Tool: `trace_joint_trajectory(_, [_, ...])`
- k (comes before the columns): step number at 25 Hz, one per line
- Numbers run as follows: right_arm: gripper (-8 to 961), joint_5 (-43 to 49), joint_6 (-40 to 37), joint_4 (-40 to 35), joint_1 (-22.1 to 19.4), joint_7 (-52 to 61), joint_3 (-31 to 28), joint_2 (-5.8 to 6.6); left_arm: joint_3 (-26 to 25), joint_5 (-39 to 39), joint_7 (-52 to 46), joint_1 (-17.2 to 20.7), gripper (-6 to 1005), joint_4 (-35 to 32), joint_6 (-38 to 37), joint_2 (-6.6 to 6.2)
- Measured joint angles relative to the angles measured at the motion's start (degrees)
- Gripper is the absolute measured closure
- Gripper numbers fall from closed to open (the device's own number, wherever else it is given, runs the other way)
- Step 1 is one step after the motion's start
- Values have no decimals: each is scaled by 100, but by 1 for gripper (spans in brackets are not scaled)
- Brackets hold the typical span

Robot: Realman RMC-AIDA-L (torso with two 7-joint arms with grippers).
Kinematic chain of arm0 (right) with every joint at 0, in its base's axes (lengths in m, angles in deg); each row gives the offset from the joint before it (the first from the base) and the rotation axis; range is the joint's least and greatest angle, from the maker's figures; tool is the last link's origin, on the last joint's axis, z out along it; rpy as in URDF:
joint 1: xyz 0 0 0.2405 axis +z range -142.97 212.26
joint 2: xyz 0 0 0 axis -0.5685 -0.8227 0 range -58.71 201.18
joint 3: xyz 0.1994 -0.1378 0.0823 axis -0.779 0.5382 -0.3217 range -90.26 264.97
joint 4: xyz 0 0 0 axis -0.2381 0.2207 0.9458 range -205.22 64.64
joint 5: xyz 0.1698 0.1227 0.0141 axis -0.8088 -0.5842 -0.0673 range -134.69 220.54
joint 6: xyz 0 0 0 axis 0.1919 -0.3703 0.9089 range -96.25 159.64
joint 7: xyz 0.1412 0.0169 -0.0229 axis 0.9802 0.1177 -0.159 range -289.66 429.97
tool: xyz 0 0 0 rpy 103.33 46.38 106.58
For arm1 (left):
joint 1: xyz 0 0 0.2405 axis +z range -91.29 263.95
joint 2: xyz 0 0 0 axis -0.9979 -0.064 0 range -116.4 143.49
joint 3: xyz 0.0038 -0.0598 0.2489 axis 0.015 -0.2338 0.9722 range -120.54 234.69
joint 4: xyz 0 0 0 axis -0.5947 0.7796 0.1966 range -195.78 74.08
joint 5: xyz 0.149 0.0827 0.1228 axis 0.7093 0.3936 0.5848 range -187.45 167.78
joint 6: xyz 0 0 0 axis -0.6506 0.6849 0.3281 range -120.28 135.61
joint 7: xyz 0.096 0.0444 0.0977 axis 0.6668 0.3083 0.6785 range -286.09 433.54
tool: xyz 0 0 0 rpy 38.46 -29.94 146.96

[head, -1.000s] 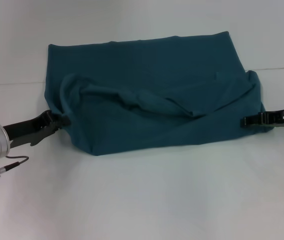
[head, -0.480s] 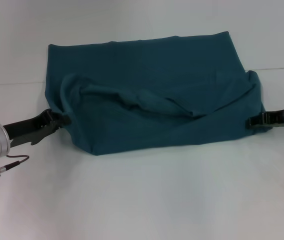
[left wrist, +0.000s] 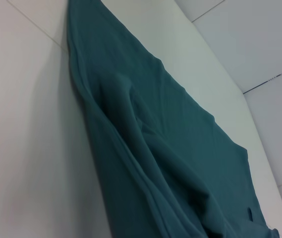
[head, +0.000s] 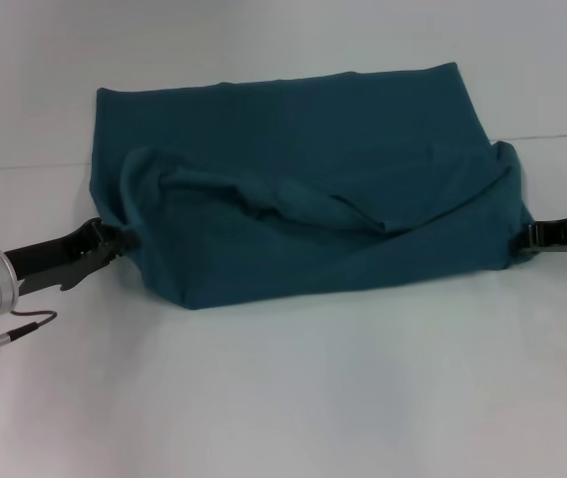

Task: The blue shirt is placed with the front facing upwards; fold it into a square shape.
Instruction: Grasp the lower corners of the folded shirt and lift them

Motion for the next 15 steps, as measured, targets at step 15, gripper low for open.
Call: trace_joint_trajectory(15, [885,-20,-1335,-967,-158,14,-21,47,166,784,-264,-7,908,-496,-1011,-227])
